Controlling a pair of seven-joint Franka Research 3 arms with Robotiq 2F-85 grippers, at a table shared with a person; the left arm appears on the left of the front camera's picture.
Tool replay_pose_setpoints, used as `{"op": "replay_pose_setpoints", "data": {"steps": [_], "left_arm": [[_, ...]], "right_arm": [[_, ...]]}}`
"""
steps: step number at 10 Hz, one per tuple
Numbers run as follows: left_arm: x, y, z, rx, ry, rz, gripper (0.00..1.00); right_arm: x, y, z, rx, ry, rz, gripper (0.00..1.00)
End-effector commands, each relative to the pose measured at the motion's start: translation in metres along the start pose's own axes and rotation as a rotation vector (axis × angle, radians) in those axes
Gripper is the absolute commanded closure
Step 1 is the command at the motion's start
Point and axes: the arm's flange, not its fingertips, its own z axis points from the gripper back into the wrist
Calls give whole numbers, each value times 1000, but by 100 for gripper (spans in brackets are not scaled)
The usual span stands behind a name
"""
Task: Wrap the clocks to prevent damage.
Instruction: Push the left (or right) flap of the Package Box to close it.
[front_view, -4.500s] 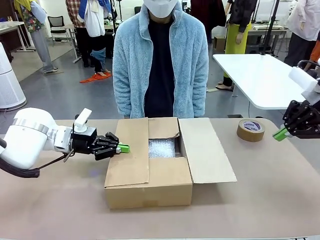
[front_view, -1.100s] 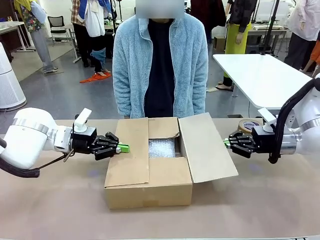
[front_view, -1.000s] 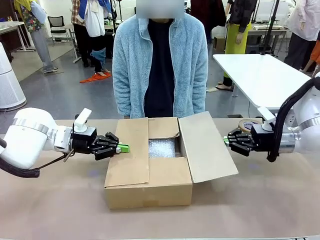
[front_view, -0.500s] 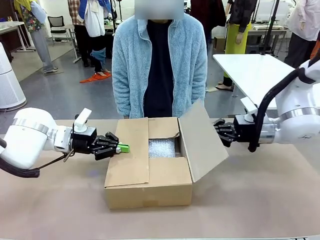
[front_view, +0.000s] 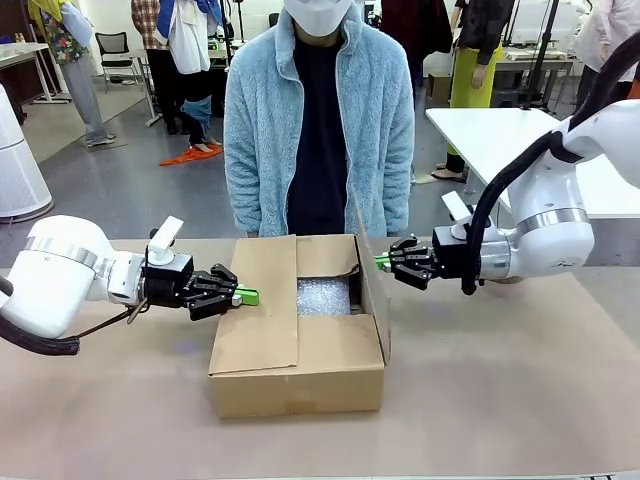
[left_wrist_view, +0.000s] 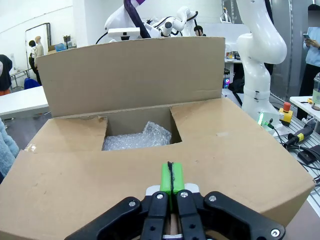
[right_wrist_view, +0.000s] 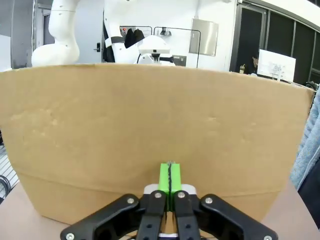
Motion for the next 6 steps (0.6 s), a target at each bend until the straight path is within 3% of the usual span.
{"op": "replay_pose_setpoints", "data": {"steps": [1, 6], "left_arm": [[-1, 1, 0, 23, -1, 9, 100], [-1, 1, 0, 23, -1, 9, 100]], "right_arm": [[-5, -9, -9, -29, 1, -27, 99], [-22, -14, -41, -2, 33, -55, 99]]}}
